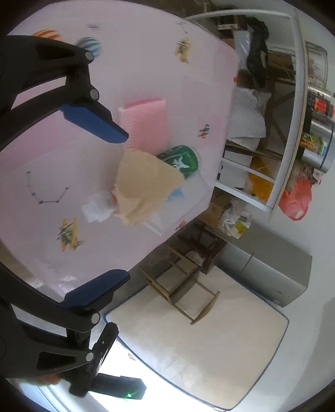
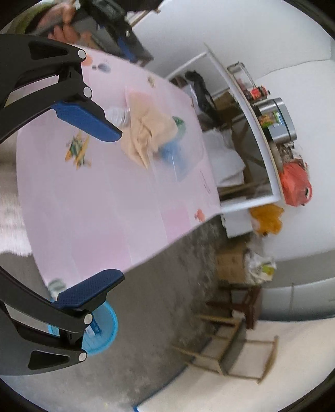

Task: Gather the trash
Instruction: 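Move both open tools back over the tan cloth and clear container, then grasp the clear plastic container with the right tool while the left tool grasps the tan cloth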

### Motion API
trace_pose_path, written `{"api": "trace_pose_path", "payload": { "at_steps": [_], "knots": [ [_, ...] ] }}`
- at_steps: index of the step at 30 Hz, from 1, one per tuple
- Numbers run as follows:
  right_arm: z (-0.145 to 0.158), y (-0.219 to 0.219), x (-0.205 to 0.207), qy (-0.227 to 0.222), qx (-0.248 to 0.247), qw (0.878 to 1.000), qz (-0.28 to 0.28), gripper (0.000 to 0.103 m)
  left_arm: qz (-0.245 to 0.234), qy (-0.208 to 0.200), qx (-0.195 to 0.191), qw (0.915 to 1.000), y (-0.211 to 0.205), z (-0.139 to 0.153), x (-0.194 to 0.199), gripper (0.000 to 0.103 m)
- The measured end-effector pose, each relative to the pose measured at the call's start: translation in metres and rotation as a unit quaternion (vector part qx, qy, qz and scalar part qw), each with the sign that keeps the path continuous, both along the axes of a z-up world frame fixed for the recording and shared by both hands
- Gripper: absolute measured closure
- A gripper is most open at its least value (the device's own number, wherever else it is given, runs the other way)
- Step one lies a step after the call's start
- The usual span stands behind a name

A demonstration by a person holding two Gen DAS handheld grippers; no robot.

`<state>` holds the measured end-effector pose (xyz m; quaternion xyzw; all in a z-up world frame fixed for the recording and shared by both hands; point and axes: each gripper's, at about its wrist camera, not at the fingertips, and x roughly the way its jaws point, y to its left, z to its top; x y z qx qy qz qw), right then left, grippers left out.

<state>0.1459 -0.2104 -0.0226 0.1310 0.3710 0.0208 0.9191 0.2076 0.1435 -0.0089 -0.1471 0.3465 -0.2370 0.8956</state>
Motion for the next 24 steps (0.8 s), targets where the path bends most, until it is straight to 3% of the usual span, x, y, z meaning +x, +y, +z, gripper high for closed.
{"api": "trace_pose_path", "payload": {
  "at_steps": [4, 8, 12, 16, 24],
  "knots": [
    [-0.006, 0.011, 0.023, 0.006, 0.031, 0.999, 0.028, 0.007, 0.0, 0.003, -0.001, 1.0, -0.007, -0.007, 0.023, 0.009],
    [-0.002, 0.024, 0.064, -0.003, 0.04, 0.995, 0.09, 0.007, -0.006, 0.022, 0.003, 0.9997, -0.012, -0.02, 0.037, 0.009],
    [0.004, 0.043, 0.131, 0.015, 0.062, 0.979, 0.196, 0.007, -0.013, 0.029, 0.001, 0.9995, -0.014, -0.026, 0.042, 0.009],
    [0.0, 0.065, 0.204, 0.057, 0.051, 0.967, 0.244, 0.007, -0.014, 0.029, 0.011, 0.9994, -0.017, -0.027, 0.046, 0.009],
    [-0.03, 0.097, 0.288, 0.13, 0.052, 0.929, 0.343, 0.007, -0.023, 0.037, 0.021, 0.9988, -0.023, -0.031, 0.056, 0.009]
  ]
}}
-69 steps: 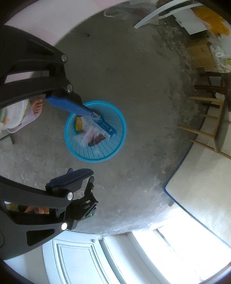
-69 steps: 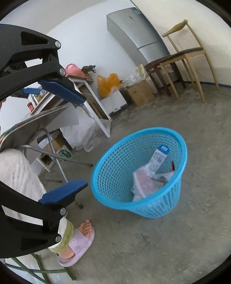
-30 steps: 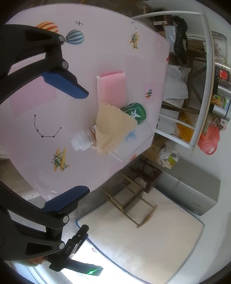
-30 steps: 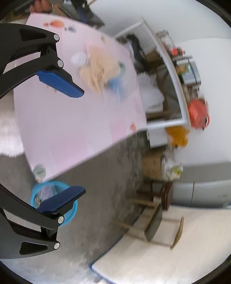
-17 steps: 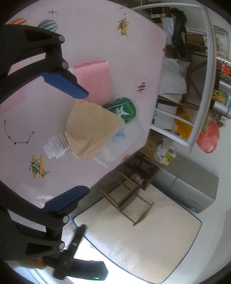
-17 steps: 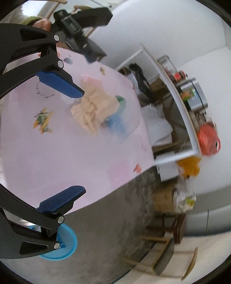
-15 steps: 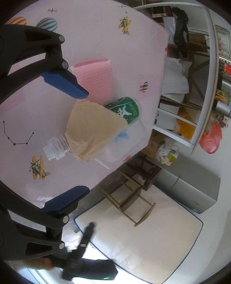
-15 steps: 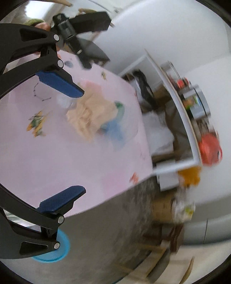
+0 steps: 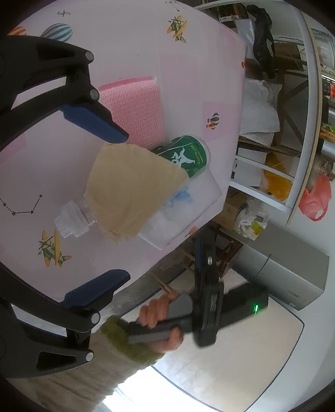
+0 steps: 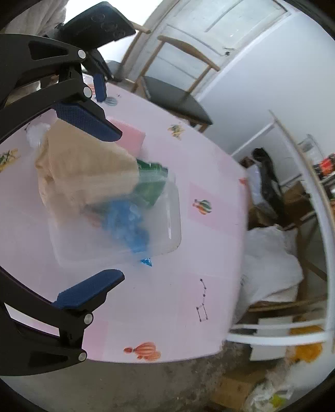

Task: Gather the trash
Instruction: 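Grasp the clear plastic container with the right tool while the left tool grasps the tan cloth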

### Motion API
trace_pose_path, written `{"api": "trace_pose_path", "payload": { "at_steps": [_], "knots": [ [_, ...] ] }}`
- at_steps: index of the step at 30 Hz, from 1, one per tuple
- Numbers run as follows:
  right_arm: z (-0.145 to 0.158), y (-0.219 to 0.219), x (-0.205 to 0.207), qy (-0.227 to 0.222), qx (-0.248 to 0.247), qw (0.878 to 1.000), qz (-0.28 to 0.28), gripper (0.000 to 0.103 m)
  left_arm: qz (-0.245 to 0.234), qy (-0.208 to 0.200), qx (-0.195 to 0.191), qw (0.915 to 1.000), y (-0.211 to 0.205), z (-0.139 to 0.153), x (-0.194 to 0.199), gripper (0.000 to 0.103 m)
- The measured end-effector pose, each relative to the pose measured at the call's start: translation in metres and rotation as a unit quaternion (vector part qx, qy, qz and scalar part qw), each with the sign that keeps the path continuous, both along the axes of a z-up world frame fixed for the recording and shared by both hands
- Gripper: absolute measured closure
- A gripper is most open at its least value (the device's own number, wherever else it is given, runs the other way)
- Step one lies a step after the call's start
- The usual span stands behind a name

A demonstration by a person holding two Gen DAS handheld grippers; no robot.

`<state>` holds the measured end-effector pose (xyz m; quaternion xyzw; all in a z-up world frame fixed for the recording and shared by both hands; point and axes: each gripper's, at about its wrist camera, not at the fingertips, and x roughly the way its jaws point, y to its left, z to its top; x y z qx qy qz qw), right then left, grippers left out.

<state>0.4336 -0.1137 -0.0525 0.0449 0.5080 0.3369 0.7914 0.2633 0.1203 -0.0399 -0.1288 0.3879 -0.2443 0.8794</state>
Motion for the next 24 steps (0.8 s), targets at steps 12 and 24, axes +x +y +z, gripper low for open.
{"api": "trace_pose_path", "payload": {
  "at_steps": [12, 24],
  "knots": [
    [-0.041, 0.007, 0.005, 0.055, -0.005, 0.998, 0.001, 0.019, -0.008, 0.0, 0.018, 0.9998, -0.011, -0.001, 0.012, 0.009],
    [-0.032, -0.071, -0.062, 0.052, 0.053, 0.982, -0.173, 0.02, -0.034, -0.016, 0.066, 0.9971, -0.031, 0.006, 0.011, 0.009]
  ]
}}
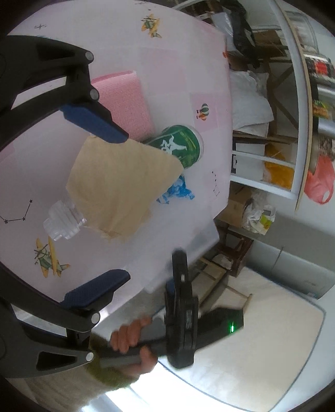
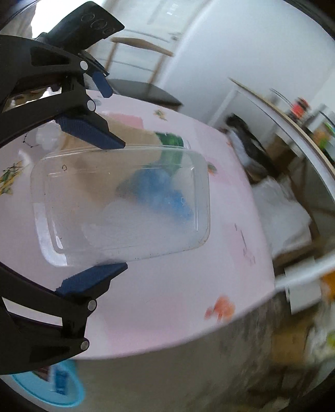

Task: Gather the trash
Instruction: 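Grasp the clear plastic container with the right tool while the left tool grasps the tan cloth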

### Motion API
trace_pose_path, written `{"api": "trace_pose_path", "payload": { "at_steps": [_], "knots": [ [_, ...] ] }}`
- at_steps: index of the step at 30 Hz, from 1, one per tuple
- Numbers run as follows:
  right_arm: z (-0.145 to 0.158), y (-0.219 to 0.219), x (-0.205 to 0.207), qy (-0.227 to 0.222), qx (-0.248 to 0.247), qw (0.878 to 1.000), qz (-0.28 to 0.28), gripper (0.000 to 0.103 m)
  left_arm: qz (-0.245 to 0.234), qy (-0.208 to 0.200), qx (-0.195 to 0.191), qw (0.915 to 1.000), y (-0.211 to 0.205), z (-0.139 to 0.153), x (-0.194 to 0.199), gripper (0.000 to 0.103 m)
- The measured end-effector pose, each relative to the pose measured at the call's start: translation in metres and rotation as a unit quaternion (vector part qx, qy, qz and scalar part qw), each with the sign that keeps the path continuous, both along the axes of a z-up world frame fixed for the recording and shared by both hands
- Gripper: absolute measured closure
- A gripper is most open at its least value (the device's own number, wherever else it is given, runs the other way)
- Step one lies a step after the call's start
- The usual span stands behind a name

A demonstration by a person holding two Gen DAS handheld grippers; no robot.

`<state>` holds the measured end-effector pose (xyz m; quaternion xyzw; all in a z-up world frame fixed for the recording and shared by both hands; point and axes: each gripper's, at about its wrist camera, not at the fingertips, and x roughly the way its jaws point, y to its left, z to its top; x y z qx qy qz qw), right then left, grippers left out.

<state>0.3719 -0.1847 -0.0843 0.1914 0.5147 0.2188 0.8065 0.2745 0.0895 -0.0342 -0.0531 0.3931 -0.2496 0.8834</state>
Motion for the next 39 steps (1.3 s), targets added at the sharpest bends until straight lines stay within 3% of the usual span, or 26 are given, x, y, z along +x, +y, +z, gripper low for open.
{"api": "trace_pose_path", "payload": {
  "at_steps": [6, 13, 15, 17, 19, 27, 30, 32, 33, 39],
  "knots": [
    [0.009, -0.035, -0.071, -0.02, -0.006, 0.996, -0.084, 0.02, -0.023, -0.014, 0.079, 0.9965, -0.031, -0.004, 0.003, 0.009],
    [-0.002, -0.055, -0.132, -0.005, 0.001, 0.99, -0.142, 0.02, -0.04, -0.044, 0.211, 0.9756, -0.069, -0.017, -0.001, 0.009],
    [-0.006, -0.057, -0.143, -0.001, 0.001, 0.988, -0.152, 0.02, -0.041, -0.052, 0.242, 0.9681, -0.076, -0.022, -0.001, 0.012],
    [-0.008, -0.059, -0.15, 0.001, -0.008, 0.987, -0.159, 0.02, -0.039, -0.052, 0.269, 0.9608, -0.08, -0.027, 0.0, 0.027],
    [-0.008, -0.062, -0.155, -0.002, -0.015, 0.986, -0.163, 0.02, -0.03, -0.051, 0.29, 0.9551, -0.081, -0.032, 0.001, 0.032],
    [-0.005, -0.075, -0.167, -0.009, -0.002, 0.985, -0.174, 0.02, -0.025, -0.065, 0.298, 0.952, -0.077, -0.022, -0.007, 0.058],
    [-0.006, -0.079, -0.171, -0.011, 0.008, 0.985, -0.175, 0.02, -0.023, -0.073, 0.299, 0.9513, -0.076, -0.016, -0.011, 0.073],
    [-0.007, -0.079, -0.174, -0.012, 0.008, 0.984, -0.175, 0.02, -0.022, -0.075, 0.297, 0.9517, -0.076, -0.011, -0.014, 0.092],
    [-0.007, -0.079, -0.175, -0.012, 0.009, 0.984, -0.176, 0.02, -0.022, -0.071, 0.29, 0.9542, -0.073, -0.008, -0.016, 0.095],
    [-0.006, -0.082, -0.18, -0.018, 0.023, 0.983, -0.179, 0.02, -0.016, -0.08, 0.254, 0.9637, -0.062, 0.015, -0.029, 0.102]
  ]
}}
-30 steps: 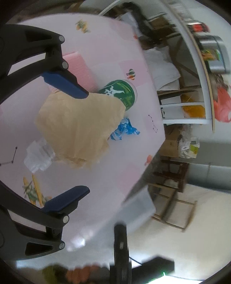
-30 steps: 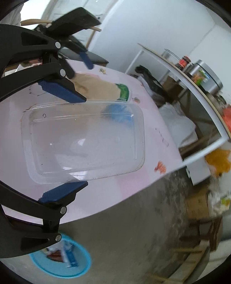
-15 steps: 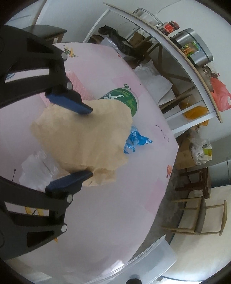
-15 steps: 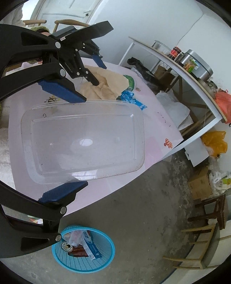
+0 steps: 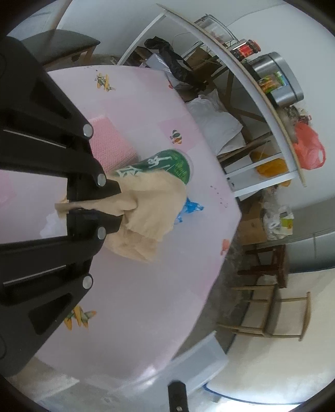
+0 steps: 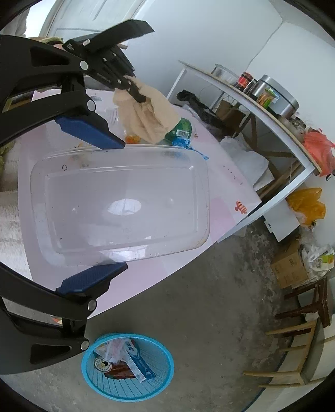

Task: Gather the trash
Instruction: 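Grasp the clear plastic container with the right tool while the left tool grasps the tan cloth, then carry the cloth and container to the wastebasket and open both tools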

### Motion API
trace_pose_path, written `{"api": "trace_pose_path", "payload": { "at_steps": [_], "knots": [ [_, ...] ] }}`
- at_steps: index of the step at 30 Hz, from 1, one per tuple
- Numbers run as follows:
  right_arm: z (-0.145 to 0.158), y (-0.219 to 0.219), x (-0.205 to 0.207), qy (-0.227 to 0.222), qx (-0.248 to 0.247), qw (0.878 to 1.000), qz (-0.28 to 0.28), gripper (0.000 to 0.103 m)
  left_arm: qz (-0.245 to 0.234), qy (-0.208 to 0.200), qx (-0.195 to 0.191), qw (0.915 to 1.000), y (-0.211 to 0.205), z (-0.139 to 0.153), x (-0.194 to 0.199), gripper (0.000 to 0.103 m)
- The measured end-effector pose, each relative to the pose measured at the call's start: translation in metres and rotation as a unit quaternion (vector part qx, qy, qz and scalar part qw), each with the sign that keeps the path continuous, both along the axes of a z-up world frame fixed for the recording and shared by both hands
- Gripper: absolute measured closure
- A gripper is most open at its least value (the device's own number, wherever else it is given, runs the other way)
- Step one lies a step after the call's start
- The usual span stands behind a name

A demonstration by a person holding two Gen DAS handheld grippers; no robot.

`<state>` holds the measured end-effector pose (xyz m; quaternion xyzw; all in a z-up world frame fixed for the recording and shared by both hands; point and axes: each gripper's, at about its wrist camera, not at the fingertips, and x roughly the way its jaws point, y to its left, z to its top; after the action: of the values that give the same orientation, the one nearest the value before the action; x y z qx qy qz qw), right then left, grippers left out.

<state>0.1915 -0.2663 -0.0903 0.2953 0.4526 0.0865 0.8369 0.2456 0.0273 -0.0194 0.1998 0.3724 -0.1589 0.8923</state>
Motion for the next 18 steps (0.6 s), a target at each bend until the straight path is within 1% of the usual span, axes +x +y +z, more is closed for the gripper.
{"api": "trace_pose_path", "payload": {
  "at_steps": [9, 12, 16, 18],
  "knots": [
    [0.007, -0.018, -0.016, -0.024, 0.031, 0.999, -0.017, 0.02, -0.007, -0.032, -0.055, 0.998, 0.009, 0.054, -0.025, 0.102],
    [0.01, -0.03, -0.024, -0.034, 0.042, 0.998, -0.029, 0.02, -0.023, -0.037, -0.079, 0.996, 0.002, 0.073, -0.032, 0.102],
    [0.014, -0.052, -0.038, -0.046, 0.052, 0.996, -0.058, 0.02, -0.054, -0.033, -0.099, 0.9931, -0.02, 0.085, -0.034, 0.102],
    [0.016, -0.068, -0.05, -0.052, 0.05, 0.994, -0.082, 0.02, -0.077, -0.027, -0.106, 0.991, -0.036, 0.088, -0.034, 0.102]
  ]
}}
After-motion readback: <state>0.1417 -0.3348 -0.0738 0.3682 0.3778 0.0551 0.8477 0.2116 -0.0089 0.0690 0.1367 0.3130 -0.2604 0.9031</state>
